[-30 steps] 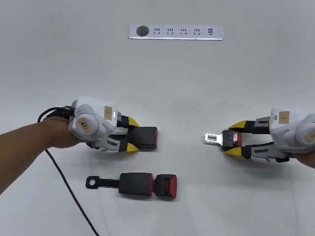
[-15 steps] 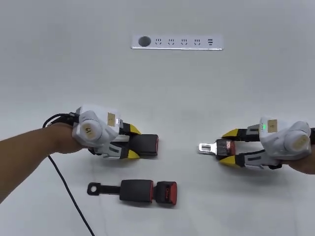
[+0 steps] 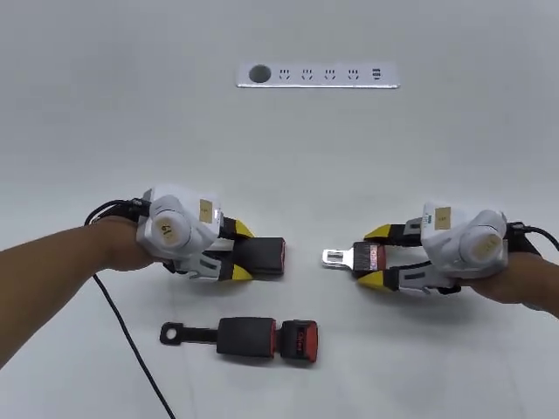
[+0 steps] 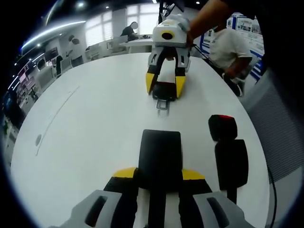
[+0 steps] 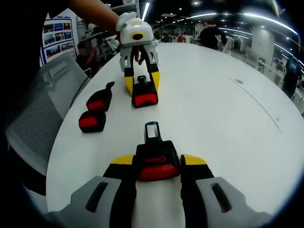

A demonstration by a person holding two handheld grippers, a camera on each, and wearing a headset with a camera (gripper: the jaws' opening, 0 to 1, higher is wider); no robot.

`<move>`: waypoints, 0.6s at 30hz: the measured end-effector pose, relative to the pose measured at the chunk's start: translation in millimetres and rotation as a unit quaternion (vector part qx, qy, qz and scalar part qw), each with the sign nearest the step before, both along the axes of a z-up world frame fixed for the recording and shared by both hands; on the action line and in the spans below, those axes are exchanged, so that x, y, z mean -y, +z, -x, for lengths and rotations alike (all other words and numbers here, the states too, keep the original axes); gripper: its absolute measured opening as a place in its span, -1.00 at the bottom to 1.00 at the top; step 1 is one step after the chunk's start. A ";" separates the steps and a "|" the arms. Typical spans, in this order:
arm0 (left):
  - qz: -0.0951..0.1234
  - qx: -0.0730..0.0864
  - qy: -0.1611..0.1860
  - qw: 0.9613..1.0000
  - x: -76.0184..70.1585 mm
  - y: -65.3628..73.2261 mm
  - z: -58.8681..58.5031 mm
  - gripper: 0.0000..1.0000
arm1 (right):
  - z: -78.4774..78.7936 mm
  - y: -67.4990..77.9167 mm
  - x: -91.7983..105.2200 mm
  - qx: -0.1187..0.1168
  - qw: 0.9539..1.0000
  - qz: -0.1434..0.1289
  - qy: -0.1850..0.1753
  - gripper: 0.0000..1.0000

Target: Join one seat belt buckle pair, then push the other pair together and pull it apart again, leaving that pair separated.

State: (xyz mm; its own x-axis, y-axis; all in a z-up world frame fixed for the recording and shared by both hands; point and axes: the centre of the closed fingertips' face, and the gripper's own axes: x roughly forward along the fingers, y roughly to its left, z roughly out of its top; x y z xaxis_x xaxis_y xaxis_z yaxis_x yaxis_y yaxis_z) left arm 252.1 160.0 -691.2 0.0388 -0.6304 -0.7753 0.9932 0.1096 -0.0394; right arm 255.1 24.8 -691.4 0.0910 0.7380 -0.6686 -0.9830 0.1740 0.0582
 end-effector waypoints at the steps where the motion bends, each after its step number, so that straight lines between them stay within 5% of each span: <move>1: -0.001 0.000 0.000 1.000 0.0 -0.2 -0.3 -0.33 | 0.7 0.4 -3.8 0.000 1.000 0.000 0.002 -0.30; 18: -0.007 -0.003 0.007 1.000 1.4 -2.4 -2.2 -0.33 | -2.4 0.4 -49.9 0.005 1.000 -0.008 0.019 -0.30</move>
